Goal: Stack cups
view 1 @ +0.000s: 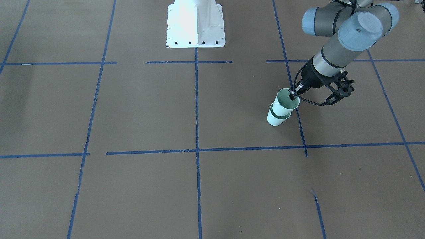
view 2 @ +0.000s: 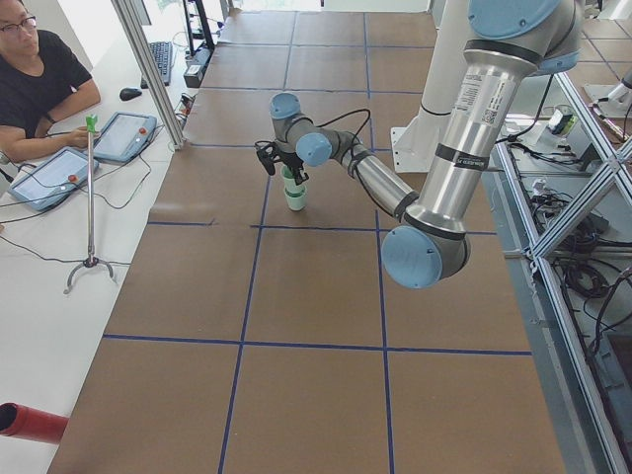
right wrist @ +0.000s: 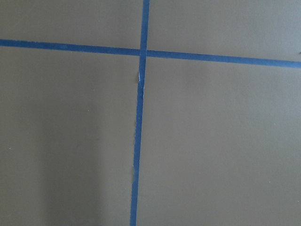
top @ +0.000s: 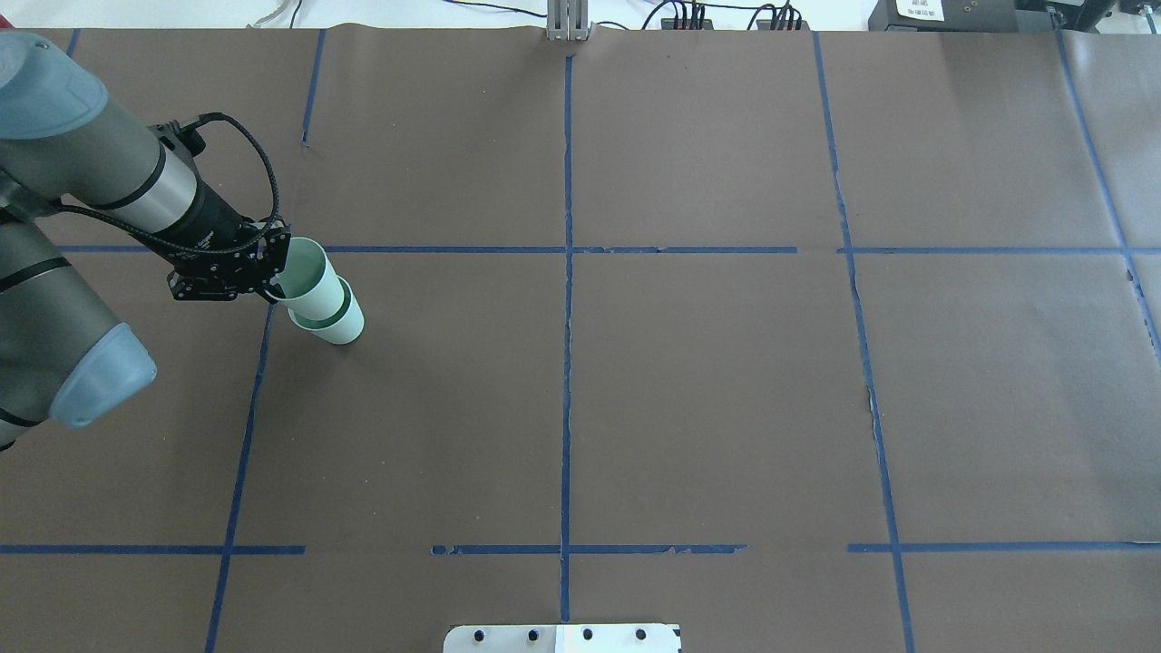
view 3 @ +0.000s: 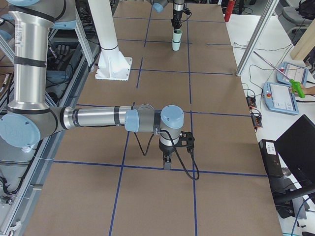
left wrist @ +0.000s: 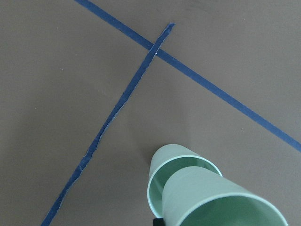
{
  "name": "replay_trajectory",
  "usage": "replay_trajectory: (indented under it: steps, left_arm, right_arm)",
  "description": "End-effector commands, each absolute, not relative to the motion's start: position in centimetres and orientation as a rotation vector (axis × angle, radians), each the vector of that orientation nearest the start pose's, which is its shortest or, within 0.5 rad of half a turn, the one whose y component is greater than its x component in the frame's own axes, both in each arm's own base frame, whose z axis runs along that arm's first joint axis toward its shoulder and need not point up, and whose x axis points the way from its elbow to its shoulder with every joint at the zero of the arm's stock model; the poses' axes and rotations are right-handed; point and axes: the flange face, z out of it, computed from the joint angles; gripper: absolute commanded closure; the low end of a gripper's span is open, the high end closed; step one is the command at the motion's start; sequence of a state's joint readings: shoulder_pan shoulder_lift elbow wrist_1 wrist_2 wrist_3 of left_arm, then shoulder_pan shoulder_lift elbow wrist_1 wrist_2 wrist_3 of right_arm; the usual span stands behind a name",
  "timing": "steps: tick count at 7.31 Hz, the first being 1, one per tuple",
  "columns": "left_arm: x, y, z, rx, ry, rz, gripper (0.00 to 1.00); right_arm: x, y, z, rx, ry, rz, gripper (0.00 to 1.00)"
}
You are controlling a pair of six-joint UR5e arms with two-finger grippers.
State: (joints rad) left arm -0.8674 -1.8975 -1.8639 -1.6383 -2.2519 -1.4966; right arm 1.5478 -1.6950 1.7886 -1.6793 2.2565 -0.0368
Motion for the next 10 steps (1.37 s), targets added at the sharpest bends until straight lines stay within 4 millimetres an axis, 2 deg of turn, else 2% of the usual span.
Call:
replay_trajectory:
  steps: [1,2,4,5,6,7,8,9,10]
  left_arm:
    - [32.3,-48.9,33.4,-0.286,0.893,-0.500,0.63]
    - [32.3,-48.9,33.4,-0.285,0.892,-0.498,0.46]
    - [32.1,-48.9,33.4,-0.283,0.893,-0.497,0.45]
    - [31.2,-48.7,33.4,-0.268,0.901,-0.489,0.46]
    - [29.3,-47.3,35.2,-0.235,0.893,-0.424,0.46]
    - [26.1,-46.3,38.5,-0.195,0.867,-0.357,0.46]
    - [19.5,-46.6,42.0,-0.118,0.848,-0.315,0.46]
    - [13.9,-46.0,45.6,-0.066,0.816,-0.279,0.45]
    - [9.6,-45.2,48.5,-0.019,0.790,-0.219,0.44]
  right_arm:
    - [6.0,-43.8,62.6,-0.010,-0.686,-0.052,0.00]
    - [6.0,-43.8,62.6,-0.010,-0.686,-0.052,0.00]
    - [6.0,-43.8,62.6,-0.010,-0.686,-0.052,0.00]
    - [6.0,-43.8,62.6,-0.010,-0.686,-0.052,0.00]
    - [6.0,-43.8,62.6,-0.010,-0.686,-0.052,0.00]
    - [6.0,-43.8,62.6,-0.010,-0.686,-0.052,0.00]
    - [6.0,-43.8,62.6,-0.010,-0.686,-0.052,0.00]
    - [6.0,-43.8,62.7,-0.011,-0.684,-0.052,0.00]
    - [6.0,-43.8,62.6,-0.010,-0.684,-0.052,0.00]
